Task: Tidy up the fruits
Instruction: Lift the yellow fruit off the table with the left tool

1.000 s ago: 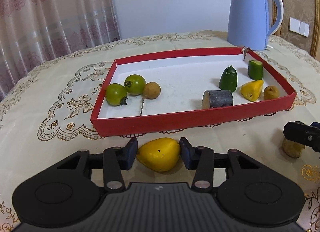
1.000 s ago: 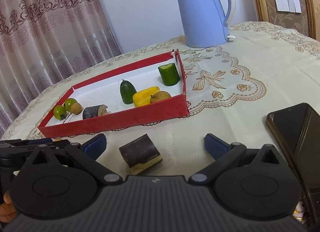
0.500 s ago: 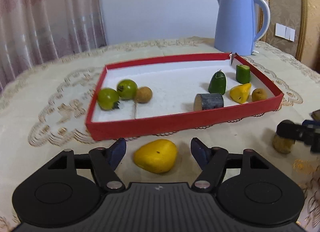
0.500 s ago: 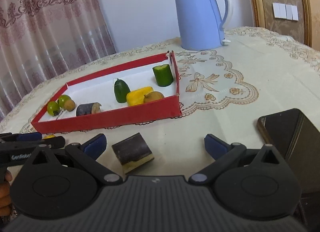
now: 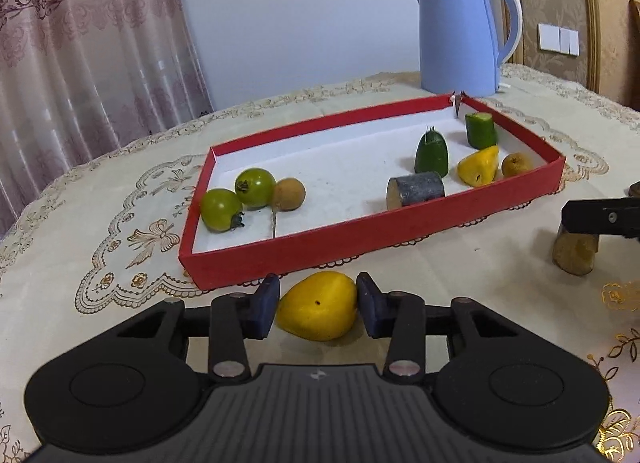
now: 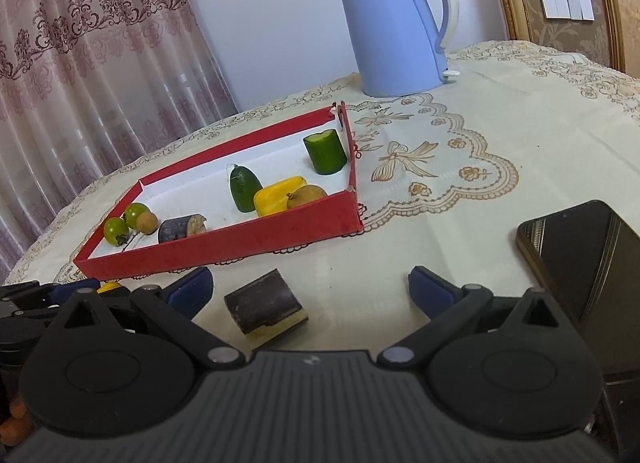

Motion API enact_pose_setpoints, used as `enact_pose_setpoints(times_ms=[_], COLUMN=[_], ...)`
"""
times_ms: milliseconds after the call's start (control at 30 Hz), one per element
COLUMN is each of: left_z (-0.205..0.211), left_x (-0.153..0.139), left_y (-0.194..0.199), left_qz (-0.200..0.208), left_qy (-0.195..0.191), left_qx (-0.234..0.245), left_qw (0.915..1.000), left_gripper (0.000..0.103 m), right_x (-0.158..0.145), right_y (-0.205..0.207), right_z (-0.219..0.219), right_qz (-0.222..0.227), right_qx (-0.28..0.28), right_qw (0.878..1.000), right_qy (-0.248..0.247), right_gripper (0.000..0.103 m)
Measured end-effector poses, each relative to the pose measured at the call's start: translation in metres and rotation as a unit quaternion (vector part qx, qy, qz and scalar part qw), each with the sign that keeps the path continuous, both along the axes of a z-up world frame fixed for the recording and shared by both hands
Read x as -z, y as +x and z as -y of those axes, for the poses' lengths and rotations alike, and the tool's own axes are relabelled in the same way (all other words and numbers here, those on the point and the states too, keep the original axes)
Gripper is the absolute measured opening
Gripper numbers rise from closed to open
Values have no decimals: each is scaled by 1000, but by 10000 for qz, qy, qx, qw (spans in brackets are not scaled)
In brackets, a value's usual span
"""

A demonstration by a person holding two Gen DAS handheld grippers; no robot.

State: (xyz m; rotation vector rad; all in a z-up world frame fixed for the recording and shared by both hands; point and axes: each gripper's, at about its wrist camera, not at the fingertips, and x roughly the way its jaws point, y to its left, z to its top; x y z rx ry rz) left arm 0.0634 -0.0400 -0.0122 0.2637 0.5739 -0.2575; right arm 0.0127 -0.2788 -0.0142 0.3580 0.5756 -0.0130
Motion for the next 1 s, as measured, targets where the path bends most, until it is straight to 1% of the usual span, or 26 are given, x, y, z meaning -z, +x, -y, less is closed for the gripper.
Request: enact_pose_setpoints(times_ms=[67, 133, 267, 333, 400, 433, 500, 567, 633, 700, 767, 800, 833, 867, 900, 933, 1000], left_z=[-2, -7, -13, -13, -13, -13, -13, -12, -11, -8, -4, -2, 0, 0, 0, -2, -11], left_x=[-5, -10, -12, -12, -11, -10, -6, 0, 4, 5, 5, 5, 6, 5, 3, 0, -3], left_y=[-6, -8, -7, -9, -11, -11, -11, -12, -17, -20, -21, -19, -17, -15, -13, -11, -3], left_qz=[127, 177, 108, 110, 94, 78, 18, 28, 303, 530, 609, 575, 513, 421, 320, 157, -257], left_qy=[-48, -151, -275, -242, -170, -115, 91, 449, 869, 1210, 1354, 1394, 1403, 1334, 1246, 1073, 490], left_qx=[23, 15, 79, 153, 280, 351, 517, 632, 748, 862, 1027, 1082, 1092, 1070, 999, 852, 393], left_qw=[9999, 9997, 9995, 9995, 9994, 9993, 9986, 9970, 9929, 9875, 9836, 9826, 9827, 9844, 9866, 9905, 9977], left_gripper=[27, 25, 25, 25, 27, 29, 40, 66, 72, 72, 72, 70, 65, 62, 62, 62, 62], right_x=[0, 0, -4, -7, -9, -9, -9, -8, -6, -4, -4, -4, -4, -4, -4, -4, -4], right_y=[0, 0, 1, 1, 0, 0, 1, 2, 2, 3, 4, 4, 4, 5, 4, 4, 5], right_z=[0, -1, -17, -25, -31, -33, -35, -38, -42, -42, -42, -42, -41, -40, -39, -37, -35], right_qz=[1, -29, -225, -294, -277, -267, -255, -282, -294, -307, -304, -307, -312, -314, -308, -301, -289], right_qx=[1, -43, -442, -580, -652, -690, -756, -768, -779, -786, -774, -762, -752, -745, -738, -734, -725], right_qw=[10000, 10000, 9965, 9930, 9911, 9910, 9913, 9908, 9900, 9900, 9903, 9904, 9906, 9909, 9914, 9918, 9926], right_qy=[0, -71, -675, -988, -1124, -1119, -1048, -1079, -1137, -1126, -1115, -1112, -1100, -1079, -1038, -1003, -929], right_gripper=[103, 103, 103, 103, 103, 103, 103, 103, 103, 103, 103, 103, 103, 103, 103, 103, 103])
